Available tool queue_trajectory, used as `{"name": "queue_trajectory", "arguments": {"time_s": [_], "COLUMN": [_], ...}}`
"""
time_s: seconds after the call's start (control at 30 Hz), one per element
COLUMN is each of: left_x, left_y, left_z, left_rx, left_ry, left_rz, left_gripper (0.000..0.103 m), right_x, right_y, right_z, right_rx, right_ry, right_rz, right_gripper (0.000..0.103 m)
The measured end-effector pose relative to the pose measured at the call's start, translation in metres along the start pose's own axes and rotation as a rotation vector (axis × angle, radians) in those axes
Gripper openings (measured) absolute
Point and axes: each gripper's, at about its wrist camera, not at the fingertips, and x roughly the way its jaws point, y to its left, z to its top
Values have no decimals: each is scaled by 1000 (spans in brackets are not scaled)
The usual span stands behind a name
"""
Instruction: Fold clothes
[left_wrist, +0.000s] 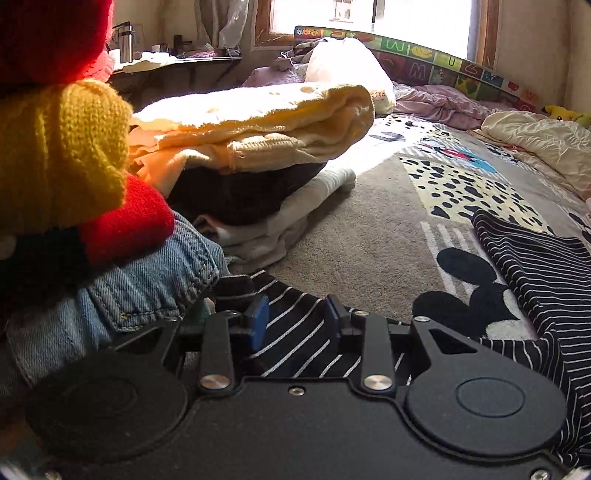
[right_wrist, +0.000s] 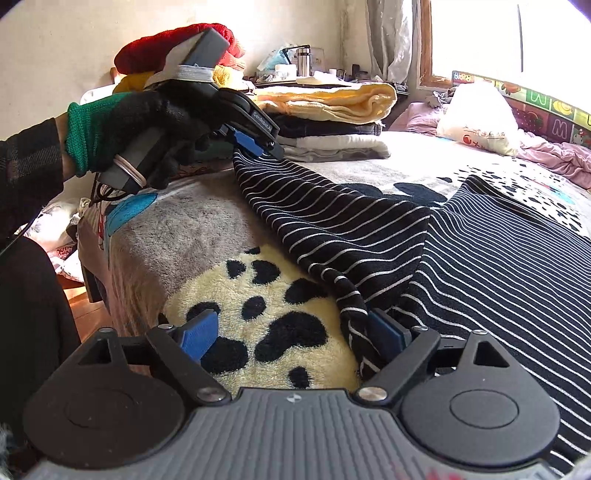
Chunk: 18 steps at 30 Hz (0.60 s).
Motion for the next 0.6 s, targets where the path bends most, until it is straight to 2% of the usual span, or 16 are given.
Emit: {"name": "queue_trajectory", "arguments": {"time_s": [0.07,0.17,0.23,0.27,0.3,0.4,0.47,0.5,0.57,0.6], "left_x": [18,23,23,23,20,-2,-10,-9,0,5], "left_y": [-1,-1,-4,-5,-5,0,2,3,7,6], "left_z": [-3,-1,-2,-2,-1,11,16,16,15,15], "left_rx": [8,3,38,44,35,-45,-77,-96,-151,-147], "left_ry": [61,62,53,46,32,-110,-171,-182,-148,-130], "left_rz": [28,29,20,14,18,18,45,47,41,51], "left_gripper": [32,31,15,3,1,0,0,0,0,1], "right_x": [-2,-4,-6,-6,-6,-6,-6,-7,-8,-8], "right_y": [-6,-12,-14,-13,-12,-8,-9,-9,-10,-10], "right_z": [-1,-5,-10,-13,-14,-16,-15,-15,-15,-15], "right_rx": [-4,-10,-12,-13,-21,-48,-48,-43,-36,-36], "right_ry": [-2,-19,-42,-54,-60,-64,-62,-61,-61,-62], "right_rz": [35,76,91,95,95,93,98,102,108,108], "right_gripper": [88,88,88,88,89,92,92,92,92,92]}}
